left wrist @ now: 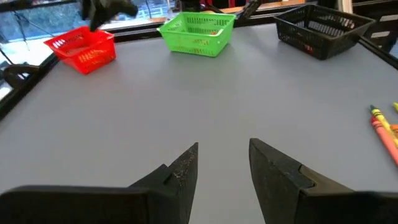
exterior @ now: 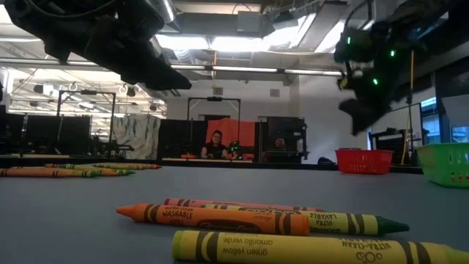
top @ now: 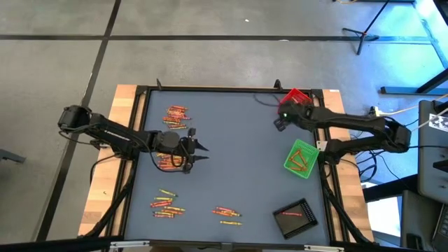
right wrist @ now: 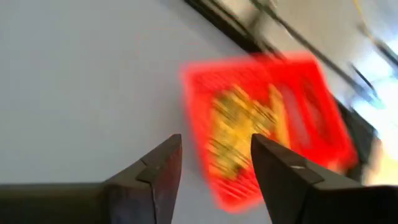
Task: Sort crayons
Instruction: Put the red crayon into the black bin
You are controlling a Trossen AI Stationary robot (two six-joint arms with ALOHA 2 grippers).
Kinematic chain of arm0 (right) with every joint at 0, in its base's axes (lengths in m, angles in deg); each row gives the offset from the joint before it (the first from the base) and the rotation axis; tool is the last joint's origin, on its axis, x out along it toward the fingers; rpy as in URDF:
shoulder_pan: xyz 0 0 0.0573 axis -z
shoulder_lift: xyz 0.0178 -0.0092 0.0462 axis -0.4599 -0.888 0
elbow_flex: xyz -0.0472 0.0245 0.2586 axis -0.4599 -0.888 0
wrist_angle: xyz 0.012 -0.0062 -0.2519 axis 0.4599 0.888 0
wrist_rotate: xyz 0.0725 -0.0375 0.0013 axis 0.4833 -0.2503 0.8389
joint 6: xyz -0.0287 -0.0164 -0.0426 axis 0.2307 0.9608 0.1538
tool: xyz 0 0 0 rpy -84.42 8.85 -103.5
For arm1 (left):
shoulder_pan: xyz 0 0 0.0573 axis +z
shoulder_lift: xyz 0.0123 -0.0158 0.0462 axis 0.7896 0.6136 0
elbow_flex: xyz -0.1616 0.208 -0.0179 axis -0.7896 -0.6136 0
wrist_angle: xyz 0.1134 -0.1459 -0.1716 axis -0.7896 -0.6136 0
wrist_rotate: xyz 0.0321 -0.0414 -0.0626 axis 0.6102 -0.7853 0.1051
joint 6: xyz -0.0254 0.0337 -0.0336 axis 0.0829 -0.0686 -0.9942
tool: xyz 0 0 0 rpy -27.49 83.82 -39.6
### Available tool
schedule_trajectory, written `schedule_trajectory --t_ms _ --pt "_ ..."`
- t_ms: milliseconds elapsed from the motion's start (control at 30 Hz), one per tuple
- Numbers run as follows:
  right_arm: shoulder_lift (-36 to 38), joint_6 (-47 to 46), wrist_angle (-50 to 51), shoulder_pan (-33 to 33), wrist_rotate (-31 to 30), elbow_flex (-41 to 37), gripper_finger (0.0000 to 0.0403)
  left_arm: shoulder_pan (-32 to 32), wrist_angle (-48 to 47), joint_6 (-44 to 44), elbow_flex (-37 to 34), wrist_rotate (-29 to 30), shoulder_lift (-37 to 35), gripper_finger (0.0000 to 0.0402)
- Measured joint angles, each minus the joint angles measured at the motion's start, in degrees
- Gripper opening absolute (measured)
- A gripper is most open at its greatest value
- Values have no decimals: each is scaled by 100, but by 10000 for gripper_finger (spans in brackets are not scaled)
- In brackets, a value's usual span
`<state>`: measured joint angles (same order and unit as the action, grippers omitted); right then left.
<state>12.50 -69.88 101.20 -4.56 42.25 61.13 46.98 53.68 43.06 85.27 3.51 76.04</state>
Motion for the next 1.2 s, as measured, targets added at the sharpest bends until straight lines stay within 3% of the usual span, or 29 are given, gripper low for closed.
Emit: schedule_trajectory --t_ms 233,433,633,933,1200 --pt "104 159 -1197 -1680 -229 0 195 -404 18 -155 311 106 675 127" --pt "-25 85 -2011 -3168 -48 0 195 -848 25 -250 872 50 1373 127" --pt "-391 206 -3144 -4415 -472 4 195 -1408 -11 -705 1326 -43 1952 127" --pt "-1234 1241 -5273 -4873 -475 2 195 -2074 -95 -1315 2067 298 3129 127" --pt "-1241 1363 -5660 -4993 -23 6 195 -2074 -1122 -1753 2788 -12 3528 127"
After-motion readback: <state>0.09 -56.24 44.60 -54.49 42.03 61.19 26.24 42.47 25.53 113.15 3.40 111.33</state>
